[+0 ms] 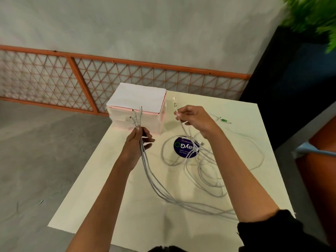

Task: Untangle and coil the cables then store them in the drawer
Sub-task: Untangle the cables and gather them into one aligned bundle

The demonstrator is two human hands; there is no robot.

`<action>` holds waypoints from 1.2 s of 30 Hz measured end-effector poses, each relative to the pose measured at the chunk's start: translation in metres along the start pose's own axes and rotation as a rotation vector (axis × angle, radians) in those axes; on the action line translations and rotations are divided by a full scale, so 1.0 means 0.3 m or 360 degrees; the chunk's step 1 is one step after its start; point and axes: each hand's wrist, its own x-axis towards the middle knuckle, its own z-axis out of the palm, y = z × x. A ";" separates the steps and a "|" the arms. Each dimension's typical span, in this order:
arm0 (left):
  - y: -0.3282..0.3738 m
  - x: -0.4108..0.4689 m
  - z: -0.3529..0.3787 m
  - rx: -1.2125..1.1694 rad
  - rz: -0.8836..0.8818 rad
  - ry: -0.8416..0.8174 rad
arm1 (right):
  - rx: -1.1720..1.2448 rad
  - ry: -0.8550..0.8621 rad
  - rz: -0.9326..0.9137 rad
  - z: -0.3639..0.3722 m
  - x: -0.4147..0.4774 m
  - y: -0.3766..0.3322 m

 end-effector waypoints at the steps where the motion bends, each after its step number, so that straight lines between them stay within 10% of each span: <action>1: 0.001 -0.004 0.005 0.0004 0.0011 -0.0005 | -0.0026 -0.0026 0.0001 0.033 -0.018 0.002; 25: 0.011 -0.110 0.053 -0.0314 0.0002 0.0031 | -0.0058 -0.0106 -0.0036 0.245 -0.180 0.179; 29: 0.043 -0.092 0.013 -0.0421 0.0080 0.0059 | -0.0619 -0.0424 0.0041 0.231 -0.274 0.373; 36: 0.055 -0.076 -0.040 -0.0426 0.0101 0.0191 | -0.1266 -0.0044 0.0022 0.061 -0.287 0.564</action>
